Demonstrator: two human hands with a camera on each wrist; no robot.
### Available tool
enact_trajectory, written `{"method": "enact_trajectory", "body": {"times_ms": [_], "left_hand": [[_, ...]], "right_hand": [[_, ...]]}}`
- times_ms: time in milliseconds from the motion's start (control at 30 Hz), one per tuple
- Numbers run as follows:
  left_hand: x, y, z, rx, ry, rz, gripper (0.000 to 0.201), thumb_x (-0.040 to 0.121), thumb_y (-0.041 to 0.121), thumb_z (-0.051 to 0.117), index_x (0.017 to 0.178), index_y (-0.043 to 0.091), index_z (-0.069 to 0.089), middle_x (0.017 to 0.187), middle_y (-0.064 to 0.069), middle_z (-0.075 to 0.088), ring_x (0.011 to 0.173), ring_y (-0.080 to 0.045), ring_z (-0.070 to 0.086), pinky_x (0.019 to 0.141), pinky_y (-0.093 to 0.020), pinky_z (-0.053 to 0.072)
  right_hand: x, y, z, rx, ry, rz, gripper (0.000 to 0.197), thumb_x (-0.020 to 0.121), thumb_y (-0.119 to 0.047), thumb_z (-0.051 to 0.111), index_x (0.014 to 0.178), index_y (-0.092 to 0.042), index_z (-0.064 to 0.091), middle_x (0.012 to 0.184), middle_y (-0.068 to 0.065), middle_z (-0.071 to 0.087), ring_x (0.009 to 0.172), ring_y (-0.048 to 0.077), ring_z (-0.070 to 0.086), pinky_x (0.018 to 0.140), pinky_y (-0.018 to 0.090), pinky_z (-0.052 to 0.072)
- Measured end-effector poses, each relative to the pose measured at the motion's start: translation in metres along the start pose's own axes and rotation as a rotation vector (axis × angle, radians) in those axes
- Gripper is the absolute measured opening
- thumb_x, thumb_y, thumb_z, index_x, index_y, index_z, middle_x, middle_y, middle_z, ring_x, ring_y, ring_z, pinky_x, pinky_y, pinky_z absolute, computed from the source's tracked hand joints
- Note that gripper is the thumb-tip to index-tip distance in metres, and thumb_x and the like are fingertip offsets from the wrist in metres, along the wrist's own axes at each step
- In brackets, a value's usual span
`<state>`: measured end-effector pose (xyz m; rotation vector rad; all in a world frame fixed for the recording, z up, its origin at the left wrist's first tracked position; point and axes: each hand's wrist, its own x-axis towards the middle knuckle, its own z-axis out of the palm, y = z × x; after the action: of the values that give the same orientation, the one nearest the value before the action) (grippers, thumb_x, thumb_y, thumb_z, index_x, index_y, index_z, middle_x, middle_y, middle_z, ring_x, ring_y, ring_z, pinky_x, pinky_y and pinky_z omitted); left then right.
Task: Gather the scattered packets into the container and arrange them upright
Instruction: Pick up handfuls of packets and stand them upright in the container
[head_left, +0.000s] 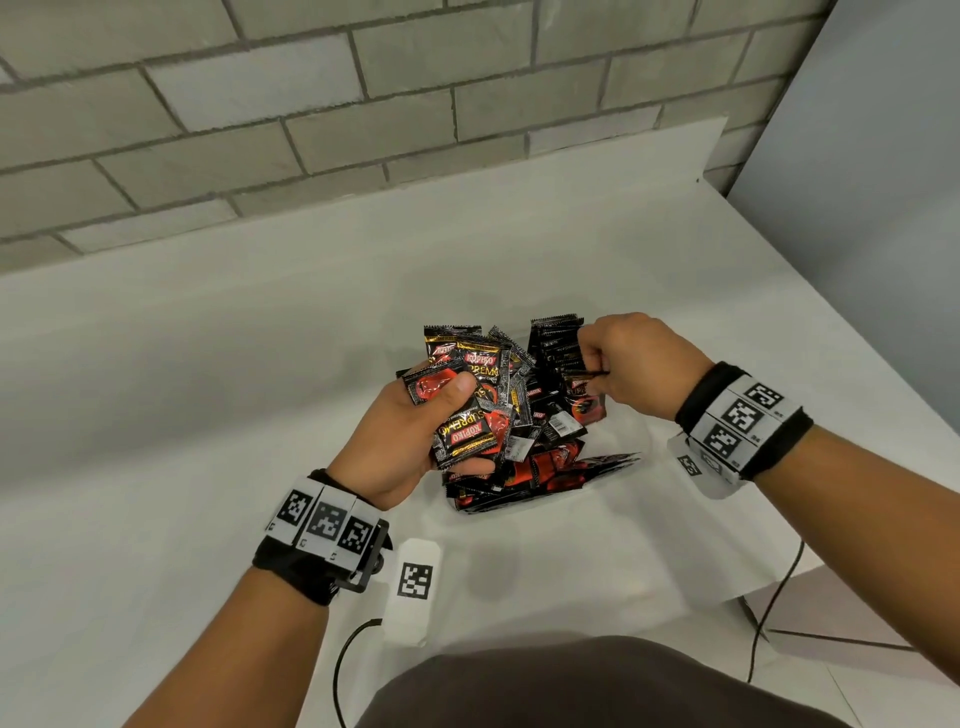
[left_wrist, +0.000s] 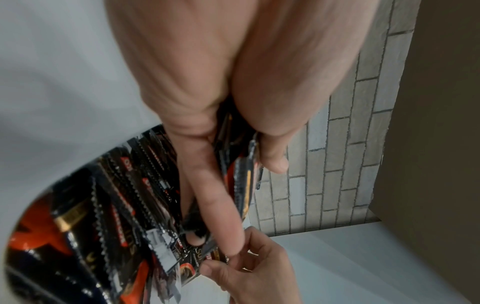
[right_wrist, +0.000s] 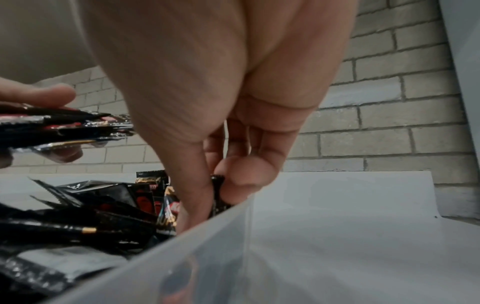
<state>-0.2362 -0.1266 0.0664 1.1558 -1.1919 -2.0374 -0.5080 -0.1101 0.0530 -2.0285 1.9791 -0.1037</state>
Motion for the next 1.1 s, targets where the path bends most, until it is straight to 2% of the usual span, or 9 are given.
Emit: {"method": "enact_trajectory", "body": {"times_ms": [167,267,400,500,633,733,867,1000,1100], "left_hand": [[0.0,0.001,0.002,0.002,-0.011,0.004,0.041,0.092,0.033,0.062,0.129,0.015,0.063,0.117,-0.013,0.076,0.1,-0.035,0.076,0.064,-0.046,0.065],[0.0,0.002,0.004,0.008,-0.026,-0.002,0.042,0.092,0.033,0.063,0.13,0.015,0.062,0.118,-0.012,0.076,0.1,-0.034,0.076,0.062,-0.044,0.064],[0.0,0.003,0.01,0.019,-0.125,-0.038,0.042,0.095,0.027,0.06,0.134,0.012,0.059,0.121,-0.015,0.074,0.102,-0.035,0.075,0.062,-0.043,0.064],[0.0,0.003,0.014,0.005,-0.172,-0.051,0.045,0.093,0.024,0.061,0.136,0.012,0.057,0.123,-0.016,0.073,0.104,-0.036,0.075,0.062,-0.043,0.064],[-0.001,0.001,0.015,0.001,-0.183,-0.054,0.043,0.094,0.022,0.061,0.135,0.012,0.058,0.122,-0.017,0.073,0.103,-0.037,0.074,0.062,-0.044,0.064],[-0.001,-0.001,0.014,0.015,-0.178,-0.052,0.039,0.094,0.023,0.062,0.131,0.012,0.061,0.117,-0.017,0.075,0.098,-0.037,0.076,0.061,-0.044,0.063],[0.0,0.0,0.013,0.012,-0.15,-0.031,0.041,0.097,0.022,0.061,0.135,0.009,0.058,0.118,-0.017,0.074,0.099,-0.037,0.076,0.062,-0.045,0.064],[-0.001,0.002,0.014,0.015,-0.165,-0.011,0.045,0.092,0.022,0.063,0.135,0.01,0.058,0.12,-0.017,0.074,0.101,-0.037,0.075,0.061,-0.043,0.064],[-0.002,0.001,0.016,0.033,-0.182,-0.024,0.044,0.091,0.022,0.064,0.133,0.01,0.06,0.119,-0.018,0.074,0.1,-0.038,0.075,0.06,-0.043,0.063]], "right_hand": [[-0.001,0.006,-0.004,0.046,0.076,0.013,0.045,0.068,-0.019,0.088,0.09,-0.018,0.049,0.085,-0.004,0.052,0.073,0.019,0.051,0.061,0.032,0.038],[-0.005,0.003,-0.012,0.091,0.148,0.004,0.039,0.074,-0.031,0.085,0.094,-0.021,0.052,0.084,-0.008,0.049,0.071,0.014,0.051,0.062,0.03,0.038],[-0.017,-0.025,-0.032,0.475,0.205,-0.099,0.018,0.084,-0.027,0.078,0.097,-0.023,0.066,0.088,-0.005,0.063,0.068,0.01,0.057,0.064,0.017,0.045],[-0.025,-0.046,-0.038,0.621,0.175,-0.163,0.022,0.081,-0.029,0.081,0.1,-0.023,0.071,0.091,-0.002,0.066,0.071,0.017,0.059,0.067,0.021,0.051],[-0.024,-0.045,-0.037,0.608,0.152,-0.131,0.026,0.07,-0.03,0.09,0.089,-0.021,0.073,0.086,-0.003,0.064,0.064,0.008,0.055,0.063,0.018,0.047],[-0.025,-0.042,-0.036,0.602,0.156,-0.101,0.019,0.077,-0.025,0.086,0.079,-0.018,0.068,0.081,-0.005,0.064,0.065,0.005,0.055,0.063,0.015,0.043],[-0.028,-0.038,-0.039,0.608,0.195,-0.076,0.014,0.084,-0.026,0.079,0.081,-0.02,0.067,0.078,-0.006,0.067,0.066,0.007,0.057,0.065,0.019,0.044],[-0.03,-0.044,-0.036,0.499,0.177,-0.129,0.026,0.072,-0.038,0.088,0.087,-0.022,0.074,0.082,-0.008,0.064,0.066,0.005,0.057,0.066,0.02,0.048],[-0.029,-0.044,-0.035,0.479,0.138,-0.137,0.026,0.068,-0.039,0.09,0.077,-0.023,0.071,0.077,-0.009,0.062,0.065,0.005,0.058,0.065,0.023,0.049]]}}
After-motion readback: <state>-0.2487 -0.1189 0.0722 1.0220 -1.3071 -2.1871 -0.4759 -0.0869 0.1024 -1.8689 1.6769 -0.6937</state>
